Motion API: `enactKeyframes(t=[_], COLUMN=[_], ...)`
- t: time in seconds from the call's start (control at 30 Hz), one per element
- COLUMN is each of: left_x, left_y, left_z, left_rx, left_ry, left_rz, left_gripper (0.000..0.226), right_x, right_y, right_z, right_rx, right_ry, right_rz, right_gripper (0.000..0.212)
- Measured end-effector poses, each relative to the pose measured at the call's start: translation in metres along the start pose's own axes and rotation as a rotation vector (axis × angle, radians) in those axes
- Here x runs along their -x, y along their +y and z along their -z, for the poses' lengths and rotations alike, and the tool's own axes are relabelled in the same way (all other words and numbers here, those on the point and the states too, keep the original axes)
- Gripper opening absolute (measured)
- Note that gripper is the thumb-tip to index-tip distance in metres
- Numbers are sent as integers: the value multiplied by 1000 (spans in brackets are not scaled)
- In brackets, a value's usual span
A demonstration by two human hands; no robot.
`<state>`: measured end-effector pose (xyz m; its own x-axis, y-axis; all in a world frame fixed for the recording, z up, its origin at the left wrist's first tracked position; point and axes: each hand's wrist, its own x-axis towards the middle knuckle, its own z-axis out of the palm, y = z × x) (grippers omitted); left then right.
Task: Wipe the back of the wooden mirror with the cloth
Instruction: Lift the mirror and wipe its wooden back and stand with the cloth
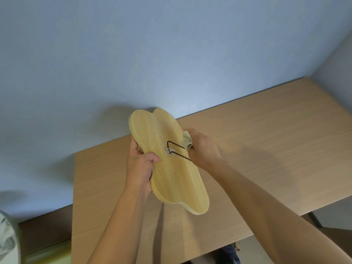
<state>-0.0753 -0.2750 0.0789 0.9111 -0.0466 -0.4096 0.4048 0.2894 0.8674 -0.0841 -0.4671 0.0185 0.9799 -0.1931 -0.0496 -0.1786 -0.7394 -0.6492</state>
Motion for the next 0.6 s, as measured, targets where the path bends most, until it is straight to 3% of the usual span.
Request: enactKeyframes(t=[0.03, 0.1, 0.17, 0.3, 0.37, 0.43, 0.6], left_x=[2, 5, 8, 14, 17, 20, 25], left_y=[1, 4, 6, 7, 7, 6, 1], left_z=[-7, -21, -34, -62, -79, -95, -133], left_rx=[-11, -36, -64, -122, -164, -211, -305], left_ry=[-2, -5, -11, -19, -11, 10, 36], left_rz=[-7, -23, -41, -45, -56, -66, -79], left_gripper=[98, 103, 105, 110, 110, 111, 115], right_x=[-1, -2, -3, -9, -16, -23, -33], right_y=[7, 23, 36, 47, 45, 42, 49], right_z=[6, 21, 34, 57, 61, 61, 66], right_rx=[13, 53, 29, 77, 119, 120, 57], right_ry=[1, -64, -187, -394, -433, -452, -449], right_rz=[-32, -35, -25, 40, 85, 123, 147], right_gripper=[36, 30, 45, 94, 101, 92, 47])
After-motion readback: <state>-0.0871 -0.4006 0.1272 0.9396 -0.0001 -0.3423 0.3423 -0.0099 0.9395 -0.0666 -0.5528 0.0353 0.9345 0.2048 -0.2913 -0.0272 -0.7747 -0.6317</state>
